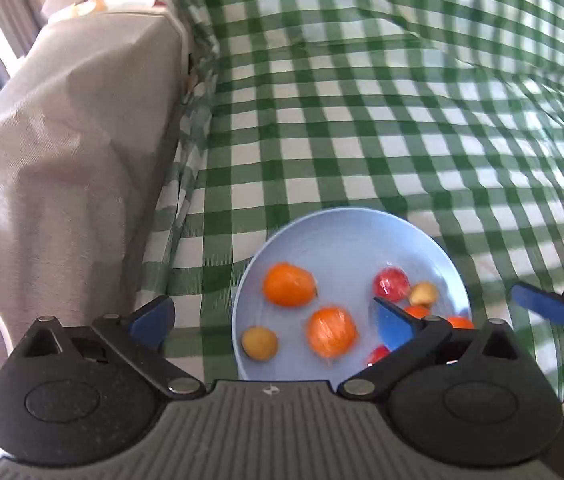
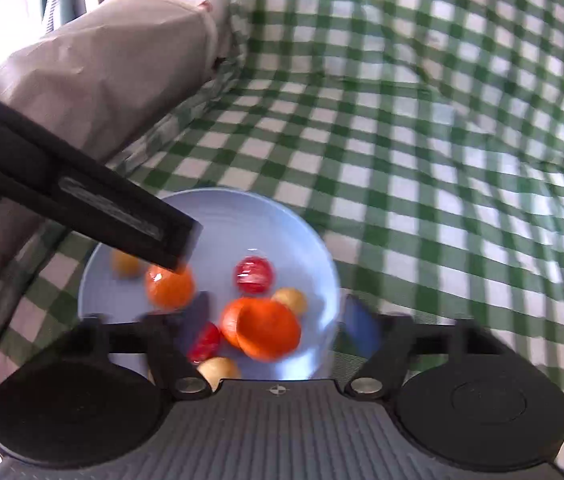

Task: Organize fruits

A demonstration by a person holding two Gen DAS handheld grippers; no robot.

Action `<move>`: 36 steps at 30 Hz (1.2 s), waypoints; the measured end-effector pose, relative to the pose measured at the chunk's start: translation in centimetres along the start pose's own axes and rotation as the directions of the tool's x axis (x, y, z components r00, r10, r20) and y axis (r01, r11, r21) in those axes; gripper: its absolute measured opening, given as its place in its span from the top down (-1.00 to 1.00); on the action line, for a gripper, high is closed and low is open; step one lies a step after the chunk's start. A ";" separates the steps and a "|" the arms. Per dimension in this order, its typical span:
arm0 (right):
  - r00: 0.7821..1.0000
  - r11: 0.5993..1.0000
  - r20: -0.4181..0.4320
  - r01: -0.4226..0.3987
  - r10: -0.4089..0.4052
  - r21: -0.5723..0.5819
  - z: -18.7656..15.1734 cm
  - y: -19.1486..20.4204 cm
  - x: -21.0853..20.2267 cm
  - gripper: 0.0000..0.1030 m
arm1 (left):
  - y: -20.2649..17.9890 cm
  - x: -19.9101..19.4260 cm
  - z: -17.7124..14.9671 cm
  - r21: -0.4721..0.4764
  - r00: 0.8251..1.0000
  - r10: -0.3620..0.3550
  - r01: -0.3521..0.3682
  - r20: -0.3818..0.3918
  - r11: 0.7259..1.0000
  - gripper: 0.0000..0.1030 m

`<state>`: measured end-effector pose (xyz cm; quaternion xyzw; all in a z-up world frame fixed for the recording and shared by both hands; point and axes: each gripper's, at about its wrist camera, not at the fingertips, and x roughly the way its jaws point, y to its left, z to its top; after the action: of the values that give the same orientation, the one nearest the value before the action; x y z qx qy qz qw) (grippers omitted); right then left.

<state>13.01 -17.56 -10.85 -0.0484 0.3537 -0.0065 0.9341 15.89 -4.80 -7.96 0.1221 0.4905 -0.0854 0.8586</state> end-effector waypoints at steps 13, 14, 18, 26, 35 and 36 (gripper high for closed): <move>1.000 0.993 -0.007 0.017 -0.017 0.119 -3.9 -0.1 -9.3 -0.95 | 1.1 -7.0 -5.9 -0.058 0.997 0.043 -0.047 -0.056 0.997 -0.99; 1.000 0.992 0.005 0.024 -0.025 0.127 -4.3 0.0 -10.0 -0.98 | 1.1 -7.5 -6.3 -0.059 0.997 0.058 -0.061 -0.045 0.996 -0.99; 0.998 0.992 0.053 0.041 -0.047 0.119 -5.2 0.4 -12.2 -0.98 | 1.5 -9.4 -7.7 -0.069 0.997 0.079 -0.080 -0.012 0.994 -0.99; 0.991 0.992 0.114 0.051 -0.064 0.117 -5.4 0.7 -14.9 -0.98 | 2.1 -11.5 -9.1 -0.084 0.996 0.092 -0.091 0.009 0.992 -0.99; 0.987 0.993 0.144 0.052 -0.067 0.110 -5.3 1.3 -16.2 -0.98 | 1.9 -12.5 -9.4 -0.081 0.996 0.088 -0.086 0.028 0.993 -0.99; 0.987 0.992 0.145 0.052 -0.068 0.111 -5.3 1.3 -16.3 -0.98 | 1.8 -12.5 -9.4 -0.080 0.995 0.091 -0.088 0.030 0.993 -0.99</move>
<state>-2.71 -15.96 -4.18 -0.0094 0.2807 -0.0501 0.9584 2.34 0.05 -1.49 0.1087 0.4732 -0.0295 0.8737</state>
